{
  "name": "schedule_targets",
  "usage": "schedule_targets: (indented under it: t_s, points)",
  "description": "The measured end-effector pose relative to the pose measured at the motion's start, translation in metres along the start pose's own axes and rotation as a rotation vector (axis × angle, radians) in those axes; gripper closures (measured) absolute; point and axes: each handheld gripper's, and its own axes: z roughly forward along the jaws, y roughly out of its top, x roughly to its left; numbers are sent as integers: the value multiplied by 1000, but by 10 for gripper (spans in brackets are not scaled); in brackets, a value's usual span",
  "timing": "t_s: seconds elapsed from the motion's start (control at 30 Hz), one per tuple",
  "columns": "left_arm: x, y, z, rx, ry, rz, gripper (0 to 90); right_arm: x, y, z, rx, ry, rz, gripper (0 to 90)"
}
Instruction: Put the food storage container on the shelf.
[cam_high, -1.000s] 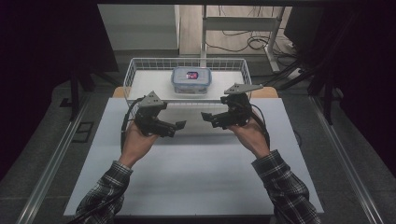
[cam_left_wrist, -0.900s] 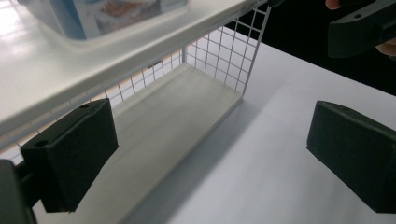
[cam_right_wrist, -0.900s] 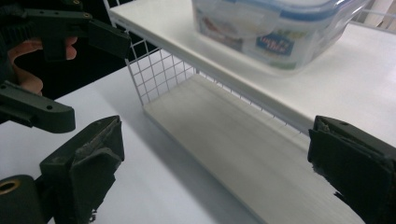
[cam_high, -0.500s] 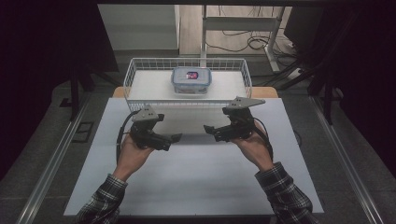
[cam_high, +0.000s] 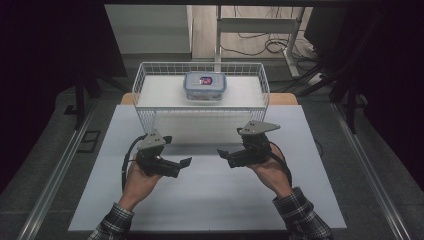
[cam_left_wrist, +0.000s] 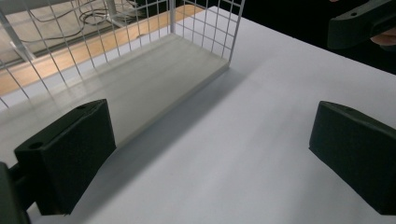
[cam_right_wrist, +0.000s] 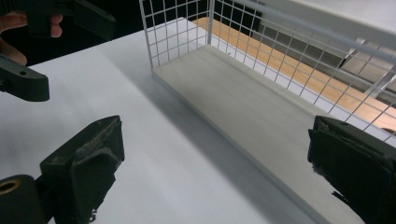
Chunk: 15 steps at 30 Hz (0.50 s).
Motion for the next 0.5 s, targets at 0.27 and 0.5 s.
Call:
schedule_targets:
  t_s: [0.27, 0.5]
  points:
    - [-2, -26, 4, -2, -10, -32, 0, 6, -21, 6, -2, 0, 27, 13]
    - [-10, -38, 13, 3, -4, -26, 0, 10, -39, 13, 9, 22, 39, 0]
